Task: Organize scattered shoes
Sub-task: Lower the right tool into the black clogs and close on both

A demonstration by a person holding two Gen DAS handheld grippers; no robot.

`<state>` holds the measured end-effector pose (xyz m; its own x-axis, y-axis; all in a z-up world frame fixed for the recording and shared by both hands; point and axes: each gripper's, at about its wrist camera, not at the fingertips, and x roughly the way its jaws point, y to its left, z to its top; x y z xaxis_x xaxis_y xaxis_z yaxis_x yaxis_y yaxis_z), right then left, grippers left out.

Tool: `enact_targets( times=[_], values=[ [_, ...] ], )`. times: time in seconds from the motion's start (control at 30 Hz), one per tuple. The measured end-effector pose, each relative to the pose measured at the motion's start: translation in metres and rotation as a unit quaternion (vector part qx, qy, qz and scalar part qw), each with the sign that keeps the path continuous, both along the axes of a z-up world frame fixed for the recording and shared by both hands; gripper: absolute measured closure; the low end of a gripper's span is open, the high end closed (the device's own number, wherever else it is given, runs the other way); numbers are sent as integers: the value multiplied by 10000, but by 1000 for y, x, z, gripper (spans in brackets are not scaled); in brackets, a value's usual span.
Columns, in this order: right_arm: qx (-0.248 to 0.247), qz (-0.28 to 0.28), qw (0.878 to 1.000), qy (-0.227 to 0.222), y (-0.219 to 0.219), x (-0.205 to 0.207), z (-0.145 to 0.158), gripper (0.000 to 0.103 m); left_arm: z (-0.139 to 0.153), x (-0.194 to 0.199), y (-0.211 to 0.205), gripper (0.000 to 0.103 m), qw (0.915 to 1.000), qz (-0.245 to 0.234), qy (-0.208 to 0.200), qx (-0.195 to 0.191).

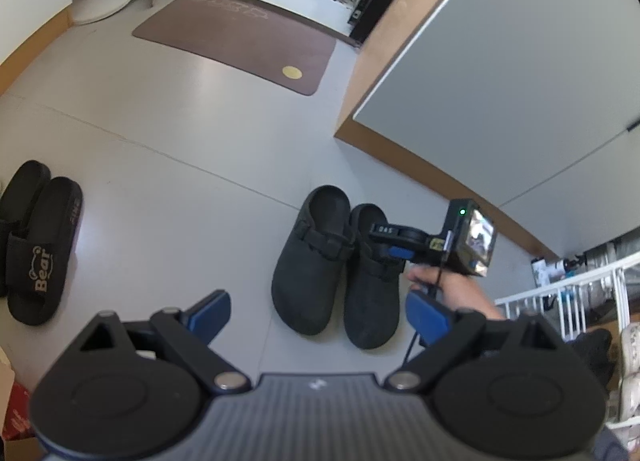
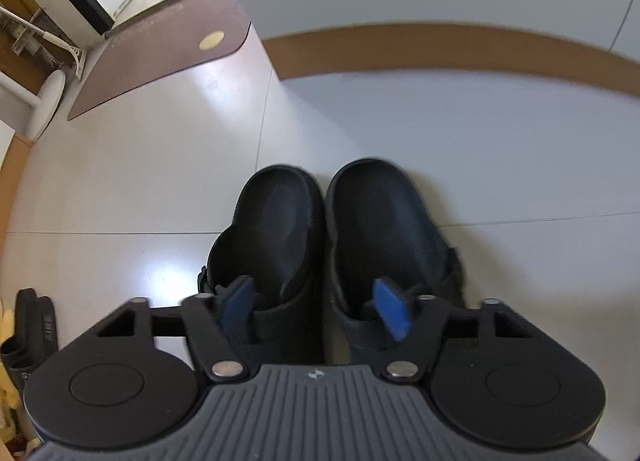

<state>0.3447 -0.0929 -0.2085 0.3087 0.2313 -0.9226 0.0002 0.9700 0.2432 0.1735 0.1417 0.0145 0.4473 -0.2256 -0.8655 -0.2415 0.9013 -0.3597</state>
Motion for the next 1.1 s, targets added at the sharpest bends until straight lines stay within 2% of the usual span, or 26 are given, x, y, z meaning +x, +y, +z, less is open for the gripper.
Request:
enact_targets(
  times=[0.27,0.33,0.4,0.53,0.6,0.67,0.93,1.1],
  values=[
    [227,-132,9996,-76,3,1,-10,43,-4,-2,7,10,9999,124,101,24],
    [142,-34,9999,-45,9,4,-12,43,-4,-2,5,10,9999,92,94,50],
    [-159,101,9998,22,16,6,-18,44,-3,-3,4,10,9999,66,96,78],
    [-329,178,9991,192,17,7,-27,52,-1,-4,4,11,9999,28,68,79],
    [-391,271,9986,225,17,6,-26,67,2,-5,4,11,9999,35,40,162],
    [-449,359,9980,252,17,5,-24,77,2,-4,2,12,9997,-23,39,232],
    [-557,599,9954,493,7,-7,-23,80,0,-5,-18,12,9983,-537,12,240],
    [-632,733,9937,566,3,-27,-23,80,1,-8,-25,12,9977,-624,-25,246]
  ],
)
